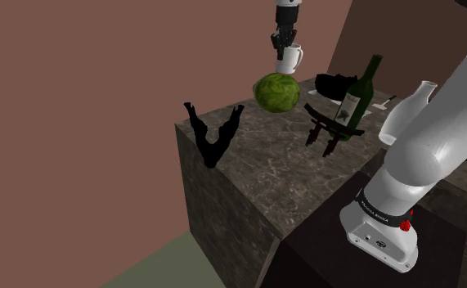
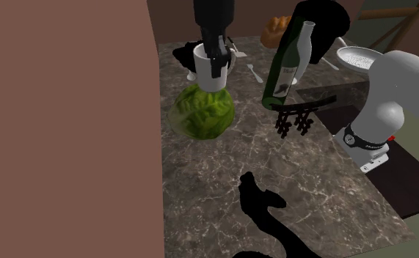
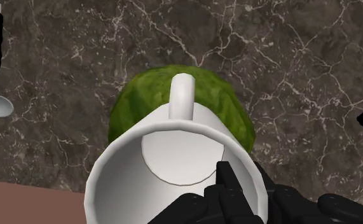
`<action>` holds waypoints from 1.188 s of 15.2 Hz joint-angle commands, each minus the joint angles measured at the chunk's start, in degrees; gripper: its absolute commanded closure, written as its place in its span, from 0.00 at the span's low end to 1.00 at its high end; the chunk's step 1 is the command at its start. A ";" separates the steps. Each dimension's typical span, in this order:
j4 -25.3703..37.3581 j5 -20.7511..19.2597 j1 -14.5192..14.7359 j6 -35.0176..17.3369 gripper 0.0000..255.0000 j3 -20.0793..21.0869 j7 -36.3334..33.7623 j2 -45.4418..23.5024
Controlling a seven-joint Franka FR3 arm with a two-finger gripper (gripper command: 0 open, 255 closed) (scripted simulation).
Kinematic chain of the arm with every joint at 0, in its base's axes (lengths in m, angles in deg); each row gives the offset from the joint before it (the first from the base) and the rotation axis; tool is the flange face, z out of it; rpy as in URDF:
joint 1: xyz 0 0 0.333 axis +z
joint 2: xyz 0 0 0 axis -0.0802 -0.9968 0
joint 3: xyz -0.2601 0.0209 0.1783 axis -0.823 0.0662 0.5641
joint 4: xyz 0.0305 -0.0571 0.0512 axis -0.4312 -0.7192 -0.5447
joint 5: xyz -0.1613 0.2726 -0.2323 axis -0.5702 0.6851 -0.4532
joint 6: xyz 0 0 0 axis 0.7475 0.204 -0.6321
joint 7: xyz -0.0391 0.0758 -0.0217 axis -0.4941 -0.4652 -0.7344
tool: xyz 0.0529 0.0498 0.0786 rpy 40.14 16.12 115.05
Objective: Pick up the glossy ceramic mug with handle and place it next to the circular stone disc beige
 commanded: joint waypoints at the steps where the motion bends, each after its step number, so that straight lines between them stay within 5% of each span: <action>1: -2.12 -0.22 -1.10 -0.09 1.00 -1.13 2.27 2.20; 18: -9.43 -3.40 -11.27 -2.95 1.00 -13.96 24.24 8.83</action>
